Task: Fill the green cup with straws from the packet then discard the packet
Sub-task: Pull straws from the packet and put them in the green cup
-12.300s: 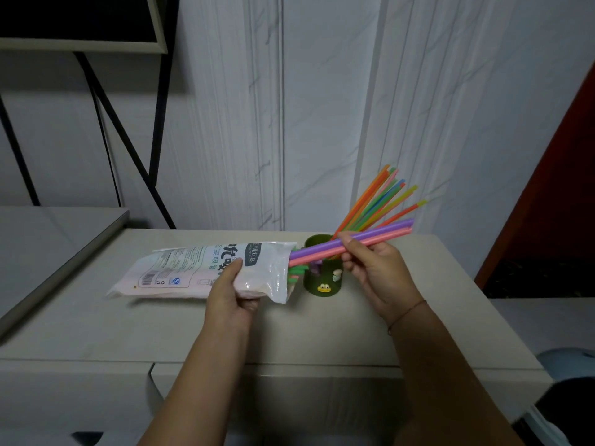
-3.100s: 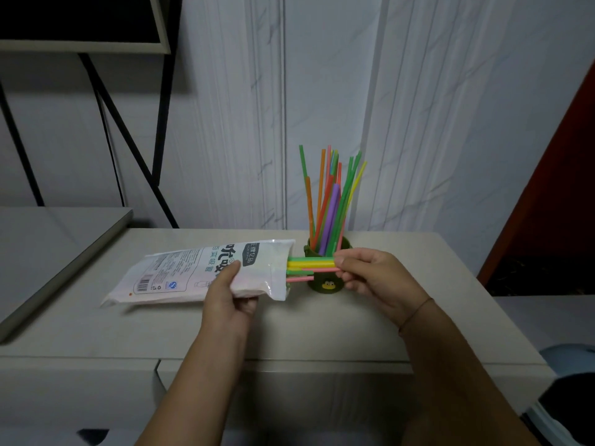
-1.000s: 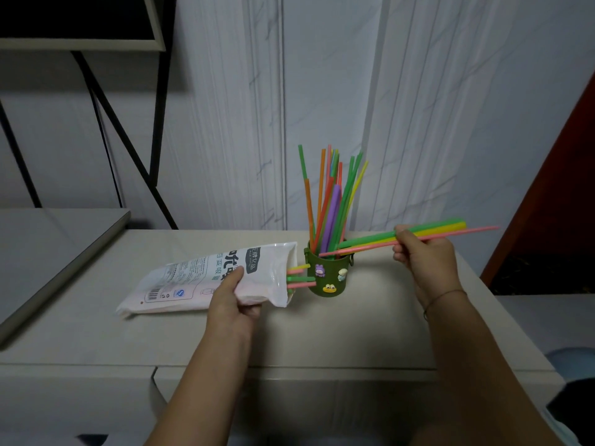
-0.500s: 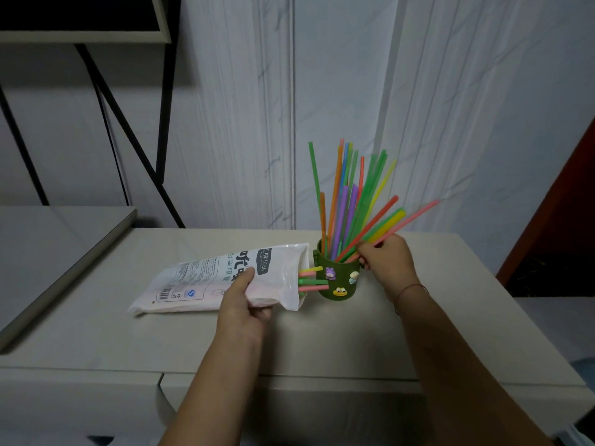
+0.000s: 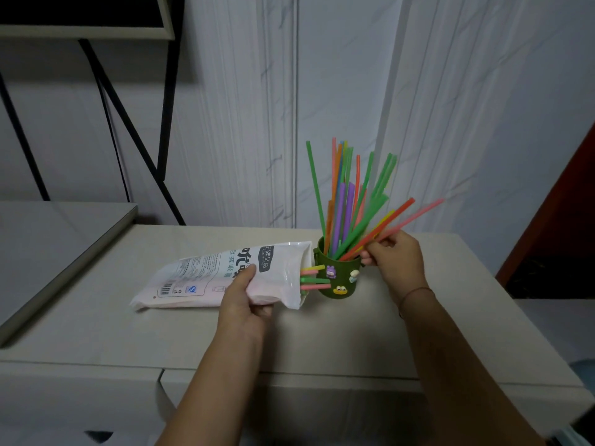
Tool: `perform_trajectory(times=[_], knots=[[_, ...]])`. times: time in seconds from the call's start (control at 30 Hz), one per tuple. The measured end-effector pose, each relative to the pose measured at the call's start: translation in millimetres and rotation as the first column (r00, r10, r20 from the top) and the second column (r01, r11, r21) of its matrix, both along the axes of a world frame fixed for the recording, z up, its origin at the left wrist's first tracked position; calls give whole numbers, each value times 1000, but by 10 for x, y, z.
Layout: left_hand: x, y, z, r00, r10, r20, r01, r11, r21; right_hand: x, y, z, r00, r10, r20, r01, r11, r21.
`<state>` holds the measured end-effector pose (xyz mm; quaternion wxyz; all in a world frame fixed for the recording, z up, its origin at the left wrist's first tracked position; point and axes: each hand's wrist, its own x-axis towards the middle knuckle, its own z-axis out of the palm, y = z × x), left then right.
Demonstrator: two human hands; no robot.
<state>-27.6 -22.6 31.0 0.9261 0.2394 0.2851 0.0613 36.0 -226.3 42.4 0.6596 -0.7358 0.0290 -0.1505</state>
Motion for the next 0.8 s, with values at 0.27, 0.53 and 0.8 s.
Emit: perform_trajectory(times=[0.27,0.53,0.8], knots=[[-68,-20,18,1000,18,16,-18,1000,-14,-146,-47,-36,984,114,-138,-102,991,85],[-169,-78,39,996,64,64,-68,995,71,-667,16,177,820,439,-368,-378,897,229],[-220,-197,30,991,103,82,-114,983,146,-816,389,126,842,493,-220,-452,867,210]])
